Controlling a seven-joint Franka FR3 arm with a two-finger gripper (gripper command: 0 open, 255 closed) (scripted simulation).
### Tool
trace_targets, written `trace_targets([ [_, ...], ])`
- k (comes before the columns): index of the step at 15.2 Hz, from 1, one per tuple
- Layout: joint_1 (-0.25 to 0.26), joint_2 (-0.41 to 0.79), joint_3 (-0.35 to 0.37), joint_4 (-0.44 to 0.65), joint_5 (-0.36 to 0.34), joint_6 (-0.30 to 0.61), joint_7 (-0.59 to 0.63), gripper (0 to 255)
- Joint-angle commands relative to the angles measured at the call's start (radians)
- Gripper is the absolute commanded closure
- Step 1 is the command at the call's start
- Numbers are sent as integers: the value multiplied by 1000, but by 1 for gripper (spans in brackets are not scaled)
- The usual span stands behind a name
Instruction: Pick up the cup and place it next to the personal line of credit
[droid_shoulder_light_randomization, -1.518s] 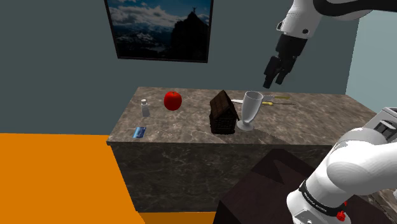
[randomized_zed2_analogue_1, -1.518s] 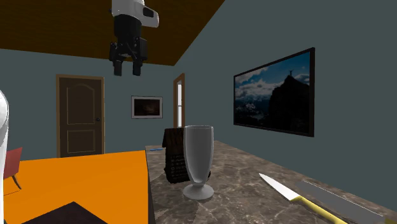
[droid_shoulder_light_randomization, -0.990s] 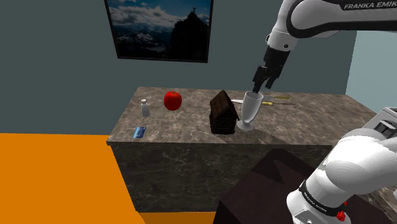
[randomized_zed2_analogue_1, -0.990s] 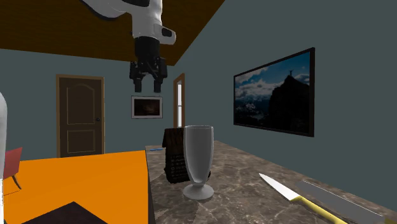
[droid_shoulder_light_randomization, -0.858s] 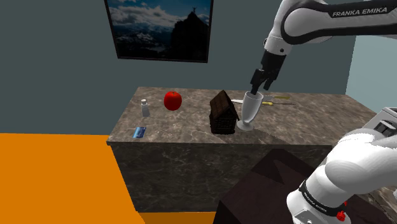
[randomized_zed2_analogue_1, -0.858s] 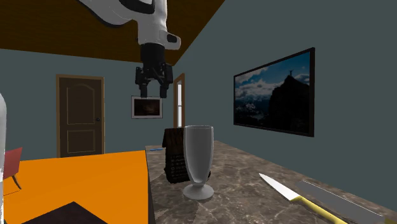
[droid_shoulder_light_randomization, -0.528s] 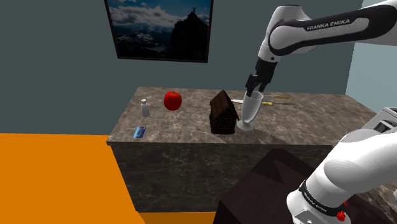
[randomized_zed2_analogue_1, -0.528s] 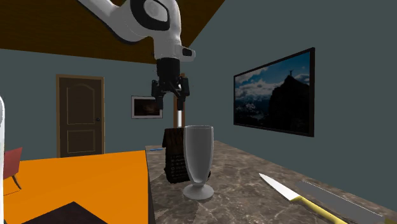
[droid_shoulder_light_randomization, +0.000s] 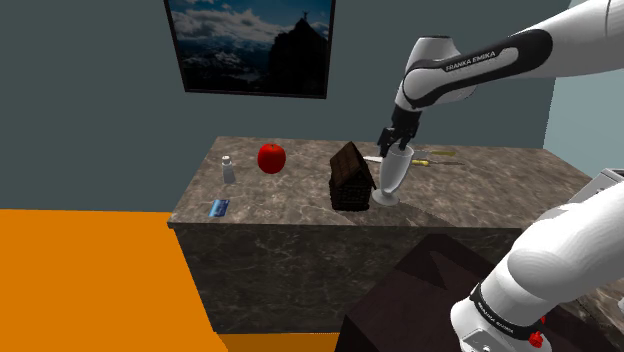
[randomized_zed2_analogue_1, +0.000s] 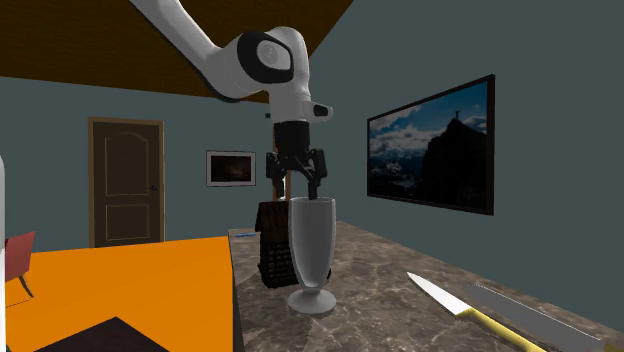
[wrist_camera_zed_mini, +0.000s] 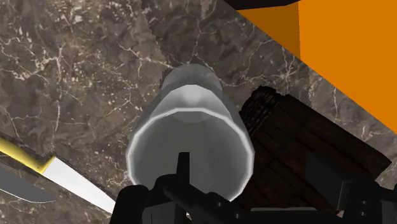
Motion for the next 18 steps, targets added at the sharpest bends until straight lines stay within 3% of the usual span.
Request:
trace_targets([
  [1, 0, 16, -1, -14, 0, 31, 0, 0],
  [5, 1, 44, -4, -39, 3, 84, -2, 0],
  [12, 1, 44, -4, -39, 3, 84, -2, 0],
  [13, 1, 44, -4, -39, 3, 84, -2, 255],
  [18, 1, 44, -4, -39, 3, 84, -2, 255],
])
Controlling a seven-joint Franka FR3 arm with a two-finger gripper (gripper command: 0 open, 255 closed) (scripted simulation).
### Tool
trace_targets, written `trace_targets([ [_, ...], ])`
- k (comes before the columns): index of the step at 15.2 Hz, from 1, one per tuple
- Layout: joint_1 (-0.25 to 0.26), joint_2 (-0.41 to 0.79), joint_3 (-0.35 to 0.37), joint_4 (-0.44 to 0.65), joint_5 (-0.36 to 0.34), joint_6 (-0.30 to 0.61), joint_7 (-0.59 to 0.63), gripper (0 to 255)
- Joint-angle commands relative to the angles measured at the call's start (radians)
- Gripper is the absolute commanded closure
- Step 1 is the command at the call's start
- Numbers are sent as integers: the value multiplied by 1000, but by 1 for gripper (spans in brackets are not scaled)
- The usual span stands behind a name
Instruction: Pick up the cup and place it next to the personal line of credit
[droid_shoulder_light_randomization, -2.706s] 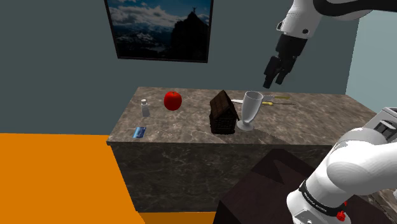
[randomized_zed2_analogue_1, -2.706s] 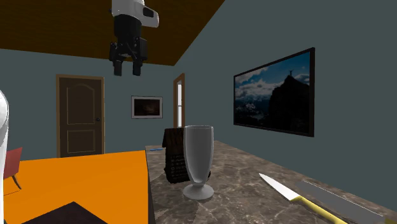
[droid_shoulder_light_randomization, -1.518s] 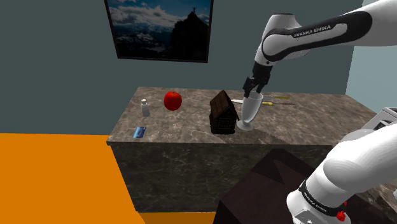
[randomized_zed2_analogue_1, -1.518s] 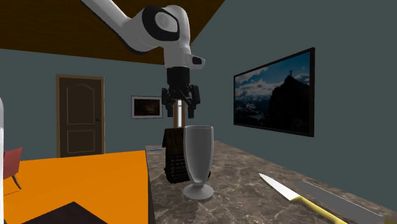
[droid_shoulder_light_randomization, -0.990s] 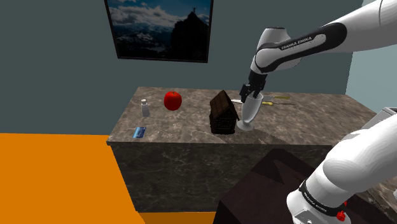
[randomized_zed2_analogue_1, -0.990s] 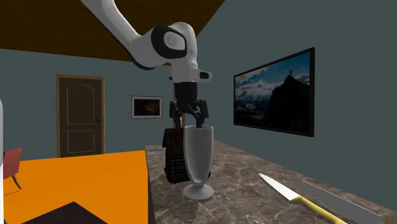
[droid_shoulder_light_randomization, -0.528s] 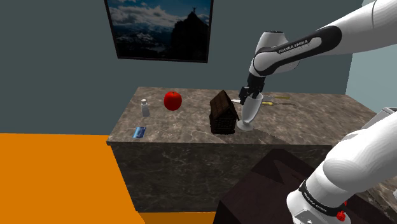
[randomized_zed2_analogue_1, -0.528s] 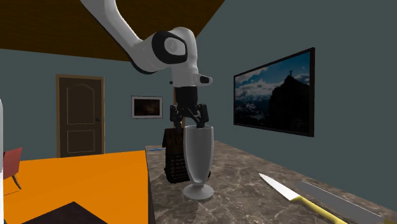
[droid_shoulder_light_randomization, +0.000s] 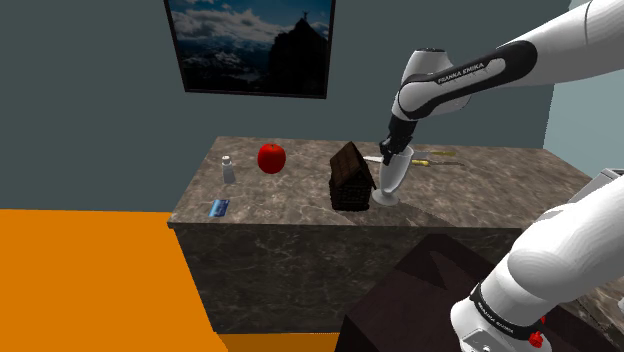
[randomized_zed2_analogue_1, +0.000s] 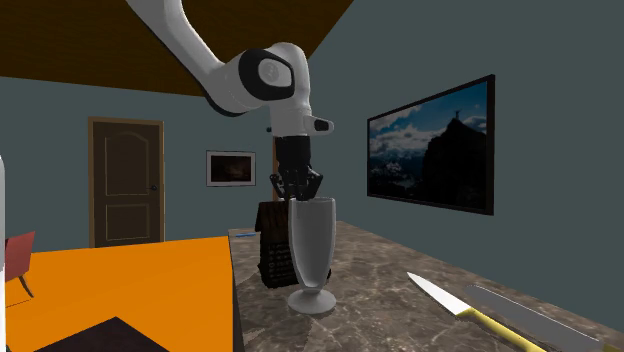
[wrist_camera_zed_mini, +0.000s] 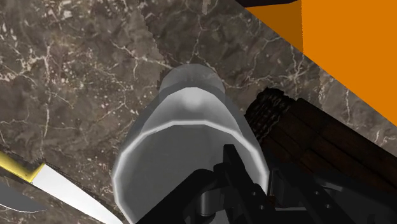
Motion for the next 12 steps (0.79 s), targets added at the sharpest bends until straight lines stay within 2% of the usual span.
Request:
trace_targets([
  [1, 0, 0, 0, 0, 0, 0, 0, 255],
  [4, 0, 0, 0, 0, 0, 0, 0, 255],
  [12, -1, -47, 6, 69, -3, -117, 4, 255],
])
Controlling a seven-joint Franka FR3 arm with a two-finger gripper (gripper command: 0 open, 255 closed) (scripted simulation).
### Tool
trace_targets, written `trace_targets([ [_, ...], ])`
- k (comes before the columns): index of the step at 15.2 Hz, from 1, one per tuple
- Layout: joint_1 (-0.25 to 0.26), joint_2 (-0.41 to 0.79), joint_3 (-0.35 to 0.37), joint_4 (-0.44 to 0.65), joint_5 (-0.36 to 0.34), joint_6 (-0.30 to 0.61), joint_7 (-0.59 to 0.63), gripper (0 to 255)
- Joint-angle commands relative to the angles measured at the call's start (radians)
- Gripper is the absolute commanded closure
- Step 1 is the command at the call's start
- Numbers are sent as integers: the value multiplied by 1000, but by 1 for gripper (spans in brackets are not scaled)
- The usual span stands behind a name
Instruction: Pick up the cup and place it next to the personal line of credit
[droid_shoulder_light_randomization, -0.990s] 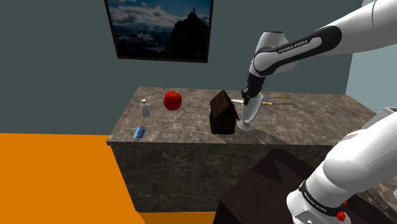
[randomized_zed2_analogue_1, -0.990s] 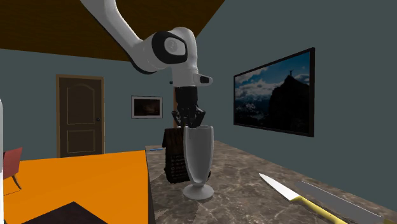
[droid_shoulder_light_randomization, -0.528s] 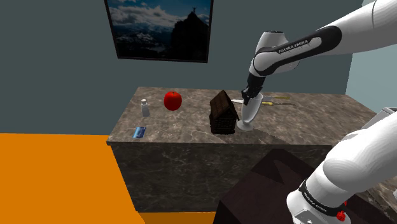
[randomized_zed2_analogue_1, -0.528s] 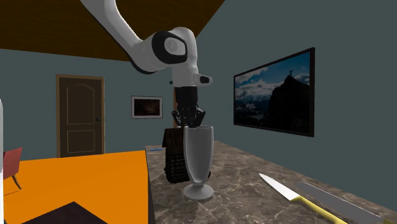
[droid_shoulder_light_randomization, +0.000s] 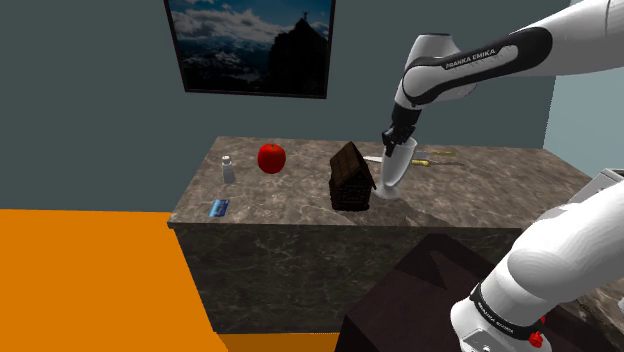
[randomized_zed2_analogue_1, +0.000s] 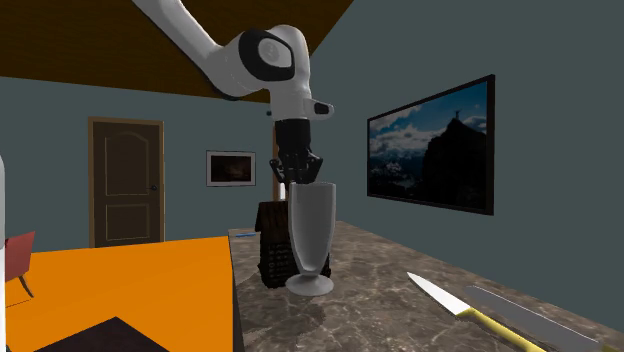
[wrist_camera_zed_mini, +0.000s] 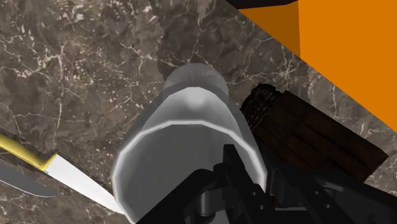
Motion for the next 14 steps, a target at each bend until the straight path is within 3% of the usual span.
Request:
trace_targets([
  [1, 0, -12, 2, 23, 0, -35, 1, 255],
  [14, 2, -52, 10, 165, 1, -216, 3, 255],
])
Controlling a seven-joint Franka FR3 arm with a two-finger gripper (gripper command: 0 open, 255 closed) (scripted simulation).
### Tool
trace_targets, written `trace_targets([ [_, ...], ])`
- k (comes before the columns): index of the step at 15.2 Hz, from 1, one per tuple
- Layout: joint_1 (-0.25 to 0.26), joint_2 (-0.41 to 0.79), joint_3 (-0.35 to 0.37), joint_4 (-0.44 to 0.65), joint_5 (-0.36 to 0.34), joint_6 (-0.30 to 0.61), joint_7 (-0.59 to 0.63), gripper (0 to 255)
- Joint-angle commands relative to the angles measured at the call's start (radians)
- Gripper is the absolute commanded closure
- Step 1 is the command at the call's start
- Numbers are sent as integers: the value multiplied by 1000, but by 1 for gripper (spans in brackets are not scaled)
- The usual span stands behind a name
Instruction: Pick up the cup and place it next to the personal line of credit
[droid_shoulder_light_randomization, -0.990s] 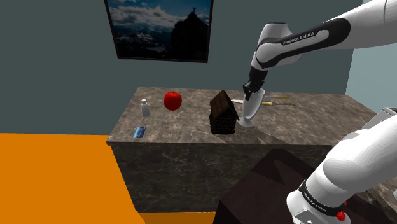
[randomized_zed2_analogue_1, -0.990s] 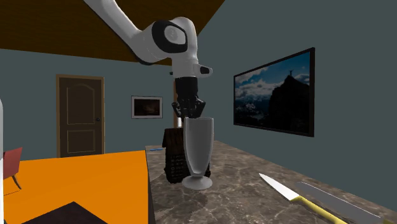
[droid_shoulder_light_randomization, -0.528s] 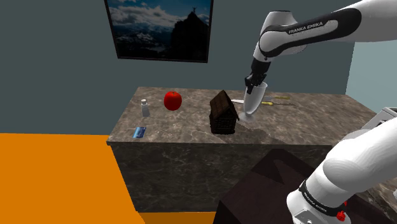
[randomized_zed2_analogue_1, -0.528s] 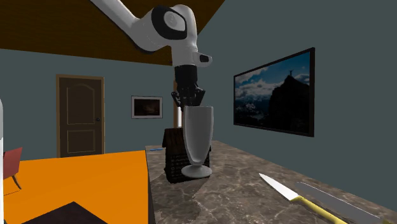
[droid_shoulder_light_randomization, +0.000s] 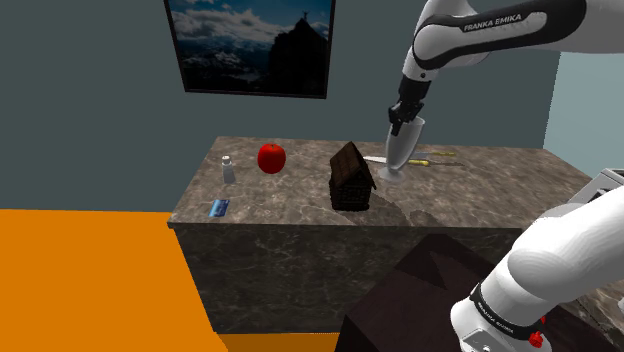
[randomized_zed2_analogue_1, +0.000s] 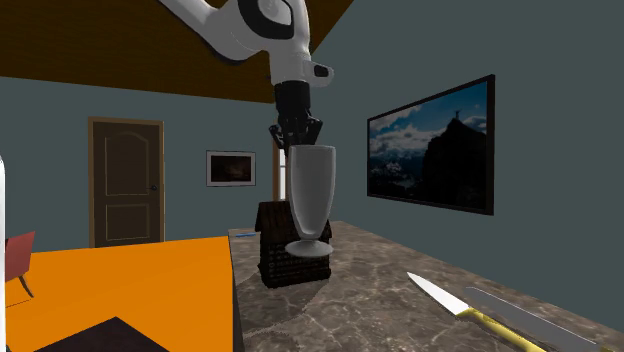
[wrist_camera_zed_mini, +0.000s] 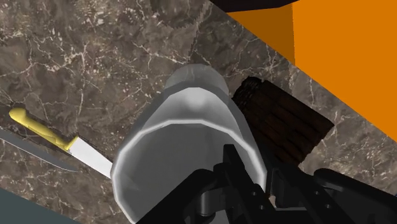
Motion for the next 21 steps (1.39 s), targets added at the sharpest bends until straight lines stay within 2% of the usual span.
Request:
trace_targets([
  [1, 0, 0, 1, 28, 1, -27, 0, 255],
  [21, 5, 19, 8, 314, 8, -295, -4, 255],
])
